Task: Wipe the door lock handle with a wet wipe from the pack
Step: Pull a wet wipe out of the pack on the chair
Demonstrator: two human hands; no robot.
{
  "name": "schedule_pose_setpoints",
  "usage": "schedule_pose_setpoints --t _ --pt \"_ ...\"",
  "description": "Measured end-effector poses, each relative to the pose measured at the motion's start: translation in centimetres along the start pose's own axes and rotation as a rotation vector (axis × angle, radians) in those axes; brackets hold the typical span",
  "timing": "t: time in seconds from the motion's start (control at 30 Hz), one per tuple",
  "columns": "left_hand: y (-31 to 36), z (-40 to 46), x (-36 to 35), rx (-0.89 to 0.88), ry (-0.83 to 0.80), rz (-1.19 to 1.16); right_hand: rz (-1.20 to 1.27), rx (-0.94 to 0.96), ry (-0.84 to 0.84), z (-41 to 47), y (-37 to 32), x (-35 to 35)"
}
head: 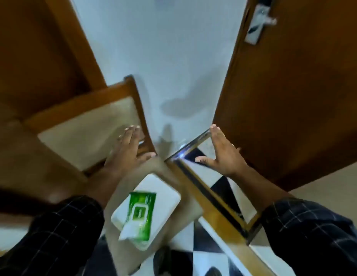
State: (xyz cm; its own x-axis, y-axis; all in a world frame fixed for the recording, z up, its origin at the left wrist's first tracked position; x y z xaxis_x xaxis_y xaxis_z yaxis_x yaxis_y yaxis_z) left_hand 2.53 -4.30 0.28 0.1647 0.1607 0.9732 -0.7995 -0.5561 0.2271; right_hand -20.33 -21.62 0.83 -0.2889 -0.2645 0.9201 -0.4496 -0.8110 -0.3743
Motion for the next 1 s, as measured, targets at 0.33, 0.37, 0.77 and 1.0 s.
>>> schedule_pose_setpoints --t 0.33,0.37,0.77,1.0 --pt "-10.5 -12.7 -22.4 0.222 -0.393 0.087 0.096 0.225 -0.475 -4.1 -3.7 -27.8" --pt "-10.7 -13.3 -24.4 0.272 -0.424 0.105 0.084 0.254 -0.496 -4.5 -3.9 -30.1" --pt "-11.7 -13.1 -33.7 -0.020 -0.388 0.030 0.016 0.308 -0.552 -4.8 -3.8 -41.8" --pt "-11.7 -11.0 -31.8 -0.128 -0.440 0.058 0.034 0.240 -0.559 -4.8 -3.9 -42.9"
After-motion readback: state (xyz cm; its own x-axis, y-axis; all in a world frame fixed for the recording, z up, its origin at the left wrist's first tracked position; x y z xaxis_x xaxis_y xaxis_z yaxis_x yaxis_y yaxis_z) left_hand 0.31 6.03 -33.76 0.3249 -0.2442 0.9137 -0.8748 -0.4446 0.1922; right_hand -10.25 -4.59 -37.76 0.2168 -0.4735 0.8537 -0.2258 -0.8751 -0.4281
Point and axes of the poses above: each hand's wrist, its own z-axis towards the middle knuckle, its own x-axis out of the back of the hand, y = z × x, the point moved 5 cm from there along z, towards the middle knuckle, and after that the axes turned 5 degrees about x, right-handed, at the moved point
